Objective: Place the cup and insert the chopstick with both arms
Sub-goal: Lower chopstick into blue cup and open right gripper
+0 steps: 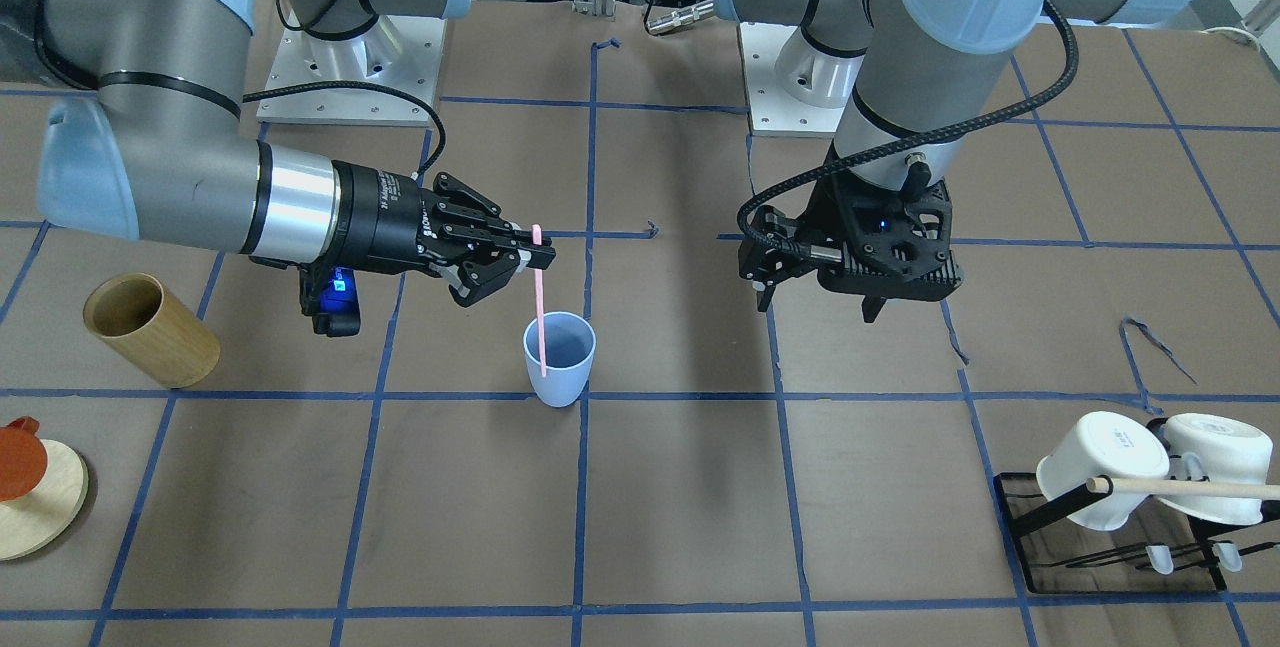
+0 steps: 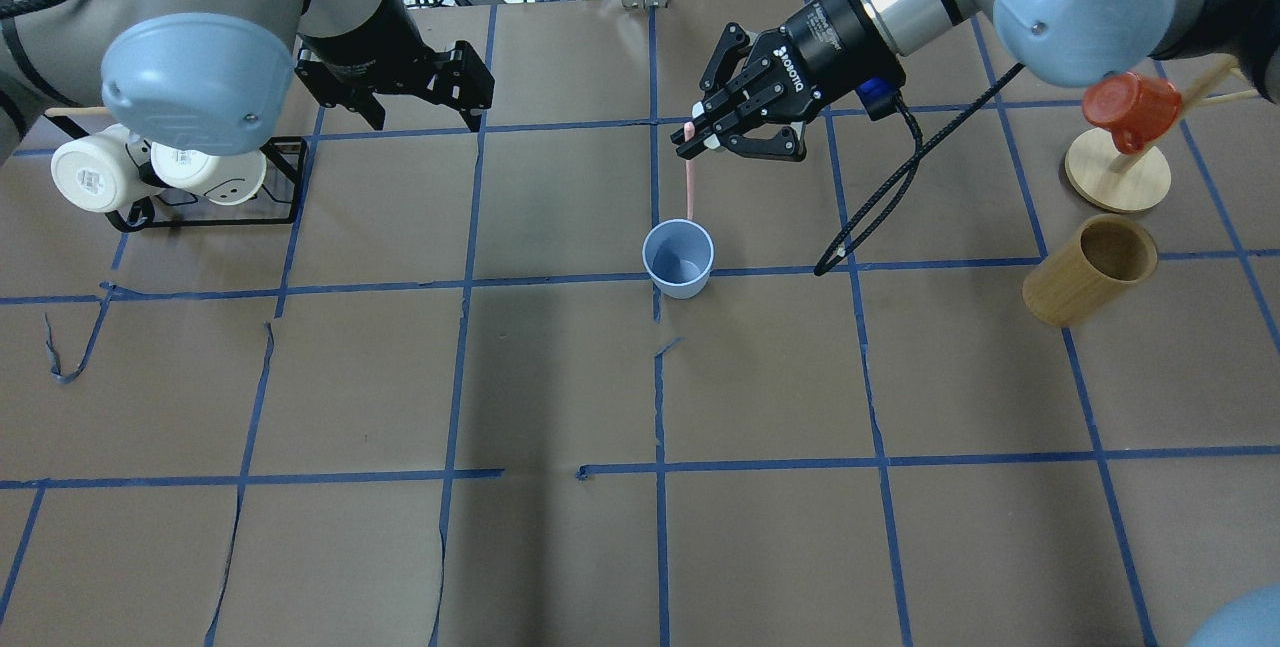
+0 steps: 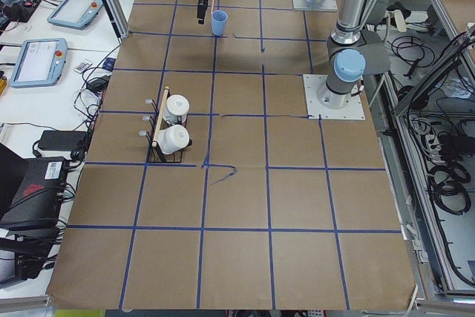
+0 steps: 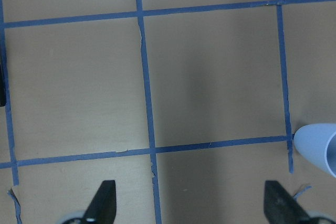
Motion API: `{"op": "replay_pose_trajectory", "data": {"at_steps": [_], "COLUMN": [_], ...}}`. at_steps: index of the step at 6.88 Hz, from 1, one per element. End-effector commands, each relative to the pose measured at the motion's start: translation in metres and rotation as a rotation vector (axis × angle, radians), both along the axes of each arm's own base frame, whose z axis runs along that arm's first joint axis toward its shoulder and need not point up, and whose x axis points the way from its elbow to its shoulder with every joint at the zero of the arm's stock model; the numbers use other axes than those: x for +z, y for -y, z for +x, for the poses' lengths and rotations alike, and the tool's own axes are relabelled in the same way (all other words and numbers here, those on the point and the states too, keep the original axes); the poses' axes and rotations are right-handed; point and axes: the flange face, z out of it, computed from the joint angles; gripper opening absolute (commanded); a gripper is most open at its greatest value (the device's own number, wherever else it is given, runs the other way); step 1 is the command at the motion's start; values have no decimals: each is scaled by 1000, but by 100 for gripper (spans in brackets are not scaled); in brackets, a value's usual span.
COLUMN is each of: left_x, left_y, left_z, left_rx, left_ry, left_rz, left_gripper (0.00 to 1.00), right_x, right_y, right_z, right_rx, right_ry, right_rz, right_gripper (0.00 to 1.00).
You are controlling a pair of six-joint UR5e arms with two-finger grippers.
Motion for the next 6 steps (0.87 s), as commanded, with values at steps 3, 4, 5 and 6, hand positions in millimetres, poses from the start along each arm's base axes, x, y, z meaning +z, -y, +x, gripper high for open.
{"op": "replay_pose_trajectory", "data": {"at_steps": [3,4,5,6], "left_x": [-1,-1,-1,-1], "left_y": [-1,-1,-1,-1], "left_z": [-1,-2,-2,-2], "left_rx": [-1,-1,-2,-1], "left_ry": [-1,-1,1,-1], "left_rz": [3,3,2,3], "left_gripper": [100,100,100,100], "right_x": [20,26,31,25], "right_y": [9,13,12,9], "right_z": [5,4,4,4], "right_rx": [0,0,1,2], "right_ry": [-20,-23,-26,-26], "right_rz": [-29,-43,-40,-7], "right_gripper": [0,0,0,0]}}
